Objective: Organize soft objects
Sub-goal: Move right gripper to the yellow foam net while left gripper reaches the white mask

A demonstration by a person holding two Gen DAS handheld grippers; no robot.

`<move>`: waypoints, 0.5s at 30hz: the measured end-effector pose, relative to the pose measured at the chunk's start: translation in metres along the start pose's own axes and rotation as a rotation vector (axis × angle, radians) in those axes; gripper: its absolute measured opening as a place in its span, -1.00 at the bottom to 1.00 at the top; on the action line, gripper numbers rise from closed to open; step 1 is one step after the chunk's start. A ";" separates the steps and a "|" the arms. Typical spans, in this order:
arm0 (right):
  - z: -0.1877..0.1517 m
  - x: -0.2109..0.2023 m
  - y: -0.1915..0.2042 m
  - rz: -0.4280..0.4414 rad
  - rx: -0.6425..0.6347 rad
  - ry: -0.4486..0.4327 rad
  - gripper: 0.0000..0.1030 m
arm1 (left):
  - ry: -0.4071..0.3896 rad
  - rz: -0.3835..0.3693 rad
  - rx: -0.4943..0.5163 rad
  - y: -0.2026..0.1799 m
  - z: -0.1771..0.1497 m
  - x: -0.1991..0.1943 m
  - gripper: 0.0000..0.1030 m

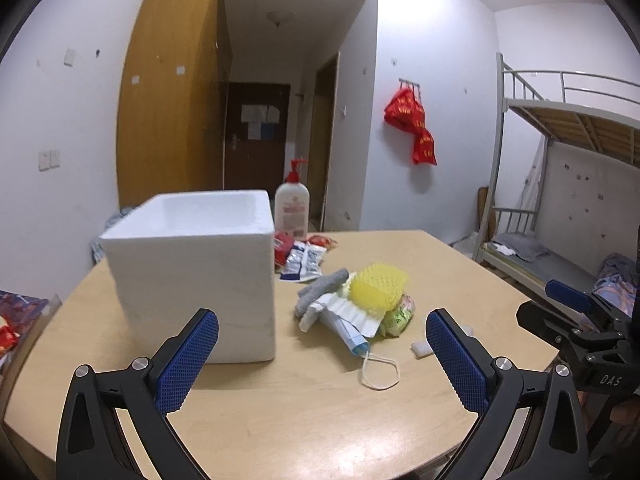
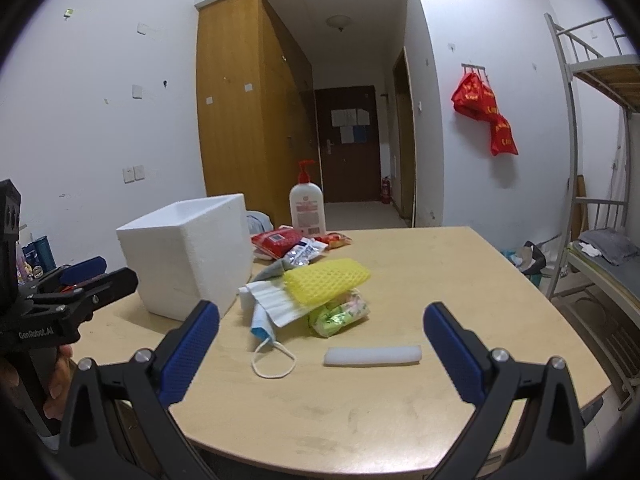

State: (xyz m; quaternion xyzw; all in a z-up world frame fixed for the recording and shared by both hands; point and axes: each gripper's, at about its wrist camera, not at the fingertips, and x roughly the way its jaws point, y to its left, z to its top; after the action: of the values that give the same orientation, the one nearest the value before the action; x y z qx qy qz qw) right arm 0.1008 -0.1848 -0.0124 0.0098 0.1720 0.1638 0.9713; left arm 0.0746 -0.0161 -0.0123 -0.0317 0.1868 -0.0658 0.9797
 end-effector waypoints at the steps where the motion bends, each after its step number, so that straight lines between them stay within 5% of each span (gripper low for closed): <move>1: 0.000 0.002 -0.002 -0.003 0.001 0.005 1.00 | 0.008 -0.005 0.000 0.000 0.001 0.006 1.00; 15: -0.005 0.048 -0.039 -0.031 0.049 0.106 1.00 | 0.110 -0.082 0.042 -0.020 0.009 0.068 1.00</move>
State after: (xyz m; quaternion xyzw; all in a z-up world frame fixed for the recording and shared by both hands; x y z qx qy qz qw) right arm 0.1536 -0.2067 -0.0362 0.0220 0.2270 0.1450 0.9628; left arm 0.1380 -0.0450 -0.0270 -0.0151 0.2374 -0.1114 0.9649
